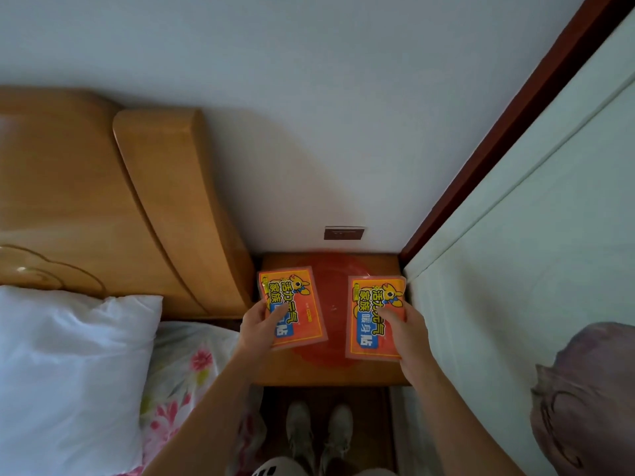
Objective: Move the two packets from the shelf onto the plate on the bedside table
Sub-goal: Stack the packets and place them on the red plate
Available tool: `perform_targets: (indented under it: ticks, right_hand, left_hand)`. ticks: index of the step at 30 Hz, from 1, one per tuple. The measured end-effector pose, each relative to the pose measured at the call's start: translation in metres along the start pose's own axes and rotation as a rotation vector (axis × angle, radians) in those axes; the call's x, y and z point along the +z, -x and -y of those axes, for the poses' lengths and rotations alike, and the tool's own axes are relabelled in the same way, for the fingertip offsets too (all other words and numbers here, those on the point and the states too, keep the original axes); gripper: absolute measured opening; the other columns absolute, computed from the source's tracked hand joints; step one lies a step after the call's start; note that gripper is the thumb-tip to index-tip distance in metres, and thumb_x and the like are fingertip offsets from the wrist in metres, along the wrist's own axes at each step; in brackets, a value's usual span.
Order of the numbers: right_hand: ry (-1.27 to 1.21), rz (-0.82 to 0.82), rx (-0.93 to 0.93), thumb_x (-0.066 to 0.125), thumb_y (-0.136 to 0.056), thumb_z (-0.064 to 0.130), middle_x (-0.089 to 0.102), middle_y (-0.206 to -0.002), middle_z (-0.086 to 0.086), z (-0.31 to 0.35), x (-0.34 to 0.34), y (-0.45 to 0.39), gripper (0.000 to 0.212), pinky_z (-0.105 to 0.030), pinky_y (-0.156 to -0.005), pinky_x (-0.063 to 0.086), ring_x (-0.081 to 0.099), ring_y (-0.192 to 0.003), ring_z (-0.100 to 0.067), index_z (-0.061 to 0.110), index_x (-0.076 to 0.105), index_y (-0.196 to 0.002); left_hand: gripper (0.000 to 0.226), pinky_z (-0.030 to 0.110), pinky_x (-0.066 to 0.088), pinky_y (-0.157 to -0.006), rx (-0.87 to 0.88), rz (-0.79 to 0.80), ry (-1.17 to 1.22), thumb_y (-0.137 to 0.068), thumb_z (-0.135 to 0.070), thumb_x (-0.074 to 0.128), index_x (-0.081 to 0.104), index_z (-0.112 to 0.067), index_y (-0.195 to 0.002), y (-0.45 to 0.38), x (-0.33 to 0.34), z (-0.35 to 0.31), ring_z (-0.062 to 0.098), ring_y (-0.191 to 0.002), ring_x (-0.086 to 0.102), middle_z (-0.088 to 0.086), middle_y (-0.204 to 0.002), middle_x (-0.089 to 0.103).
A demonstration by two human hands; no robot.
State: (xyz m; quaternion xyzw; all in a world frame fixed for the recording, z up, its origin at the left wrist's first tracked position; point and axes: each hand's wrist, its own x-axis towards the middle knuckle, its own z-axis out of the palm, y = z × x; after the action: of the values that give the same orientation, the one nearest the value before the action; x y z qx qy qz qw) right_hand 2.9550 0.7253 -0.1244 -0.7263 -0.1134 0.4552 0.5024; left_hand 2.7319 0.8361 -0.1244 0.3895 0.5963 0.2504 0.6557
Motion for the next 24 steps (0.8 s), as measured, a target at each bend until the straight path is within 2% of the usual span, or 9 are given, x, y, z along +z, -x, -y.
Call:
perform_targets:
  ticks: [4,6,8,10,13,17,21,24]
  right_hand:
    - [0.042,-0.006,-0.019,0.069,-0.089,0.022,0.079,-0.079,0.012,-0.011,0.006,-0.030,0.007,-0.026,-0.054,0.059,0.077,-0.074,-0.013,0.029,0.068,-0.092]
    - [0.066,-0.007,-0.015,0.070,-0.088,0.021,0.079,-0.082,0.009,-0.023,0.009,-0.047,0.008,-0.030,-0.058,0.061,0.077,-0.075,-0.016,0.027,0.070,-0.093]
    - [0.101,0.005,-0.001,0.071,-0.088,0.021,0.080,-0.083,0.005,-0.041,0.012,-0.064,0.008,-0.026,-0.056,0.060,0.077,-0.075,-0.015,0.026,0.070,-0.094]
    - [0.151,0.020,0.007,0.072,-0.088,0.022,0.079,-0.088,0.003,-0.063,0.016,-0.080,0.010,-0.023,-0.056,0.058,0.077,-0.076,-0.013,0.025,0.069,-0.097]
    - [0.227,0.037,0.003,0.075,-0.085,0.023,0.077,-0.093,0.004,-0.095,0.023,-0.106,0.017,-0.028,-0.061,0.061,0.076,-0.077,-0.009,0.026,0.066,-0.100]
    - [0.324,0.004,-0.025,0.077,-0.083,0.026,0.075,-0.091,0.004,-0.135,0.034,-0.142,0.019,-0.037,-0.069,0.061,0.074,-0.078,-0.012,0.027,0.064,-0.097]
    - [0.391,0.022,-0.045,0.067,-0.091,0.027,0.071,-0.088,0.008,-0.167,0.049,-0.172,0.009,-0.023,-0.061,0.053,0.072,-0.078,-0.010,0.030,0.059,-0.093]
    - [0.429,0.021,-0.055,0.064,-0.093,0.022,0.069,-0.084,0.010,-0.184,0.062,-0.190,0.005,-0.015,-0.053,0.045,0.067,-0.071,-0.003,0.026,0.060,-0.093]
  left_hand:
    - [0.009,0.046,0.060,-0.079,0.016,-0.005,-0.030,-0.090,-0.019,0.066,0.064,-0.016,-0.099,-0.031,-0.002,0.012,0.028,-0.084,0.074,0.013,-0.098,0.075]
    - [0.011,0.041,0.061,-0.072,0.022,-0.004,-0.029,-0.090,-0.018,0.066,0.065,-0.015,-0.100,-0.049,-0.003,0.024,0.025,-0.079,0.075,0.012,-0.096,0.076]
    - [0.016,0.039,0.061,-0.069,0.012,-0.008,-0.039,-0.090,-0.017,0.066,0.064,-0.013,-0.105,-0.065,-0.005,0.041,0.025,-0.079,0.075,0.011,-0.095,0.076]
    - [0.014,0.033,0.062,-0.064,0.019,-0.014,-0.065,-0.088,-0.014,0.067,0.066,-0.013,-0.102,-0.081,-0.008,0.061,0.021,-0.075,0.075,0.011,-0.093,0.076]
    - [0.011,0.022,0.058,-0.054,0.014,-0.007,-0.095,-0.087,-0.010,0.069,0.067,-0.014,-0.096,-0.100,-0.009,0.093,0.015,-0.067,0.075,0.005,-0.085,0.078]
    - [0.015,0.029,0.061,-0.062,0.015,0.005,-0.125,-0.087,-0.012,0.070,0.065,-0.019,-0.099,-0.122,-0.007,0.132,0.020,-0.078,0.076,0.005,-0.091,0.079]
    - [0.022,0.027,0.061,-0.063,0.028,0.001,-0.096,-0.088,-0.012,0.068,0.065,-0.021,-0.108,-0.131,-0.005,0.163,0.020,-0.082,0.076,0.000,-0.094,0.079]
    - [0.022,0.026,0.060,-0.062,0.030,-0.005,-0.081,-0.088,-0.016,0.068,0.064,-0.028,-0.106,-0.130,-0.007,0.182,0.019,-0.081,0.076,-0.003,-0.094,0.079]
